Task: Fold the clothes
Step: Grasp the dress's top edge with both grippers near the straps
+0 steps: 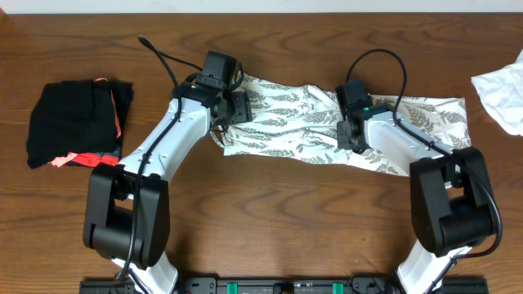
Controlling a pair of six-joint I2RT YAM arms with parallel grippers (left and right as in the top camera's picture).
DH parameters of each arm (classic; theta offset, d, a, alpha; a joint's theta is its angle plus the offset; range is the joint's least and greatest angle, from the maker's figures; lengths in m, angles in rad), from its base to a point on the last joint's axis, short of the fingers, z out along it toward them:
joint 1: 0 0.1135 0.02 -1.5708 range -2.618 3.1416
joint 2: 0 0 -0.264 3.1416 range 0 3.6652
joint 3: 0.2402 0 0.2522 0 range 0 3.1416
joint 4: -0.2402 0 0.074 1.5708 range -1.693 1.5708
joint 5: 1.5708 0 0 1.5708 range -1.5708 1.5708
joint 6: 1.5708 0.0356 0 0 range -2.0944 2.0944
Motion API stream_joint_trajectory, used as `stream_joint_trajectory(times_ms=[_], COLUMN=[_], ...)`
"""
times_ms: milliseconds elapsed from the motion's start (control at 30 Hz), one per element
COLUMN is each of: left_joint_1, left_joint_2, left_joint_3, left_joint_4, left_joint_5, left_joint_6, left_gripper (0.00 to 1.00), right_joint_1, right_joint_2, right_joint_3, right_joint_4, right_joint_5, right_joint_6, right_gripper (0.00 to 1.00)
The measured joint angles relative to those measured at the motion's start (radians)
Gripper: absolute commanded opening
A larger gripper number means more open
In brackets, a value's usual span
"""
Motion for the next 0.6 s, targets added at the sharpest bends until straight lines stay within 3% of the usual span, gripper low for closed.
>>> stream_joint_trajectory(times_ms=[600], left_joint_1=[0.000], left_joint_2=[0.000], left_joint_3=[0.000], left_joint_4=[0.000], left_joint_5=[0.000], left_joint_6=[0.000], left_gripper=[0.71], right_joint_1=[-0.020], right_joint_2=[-0.088], right_joint_3=[0.135], right_joint_4=[-0.151], right_joint_5=[0.049], right_joint_6=[0.004], right_gripper=[0.01])
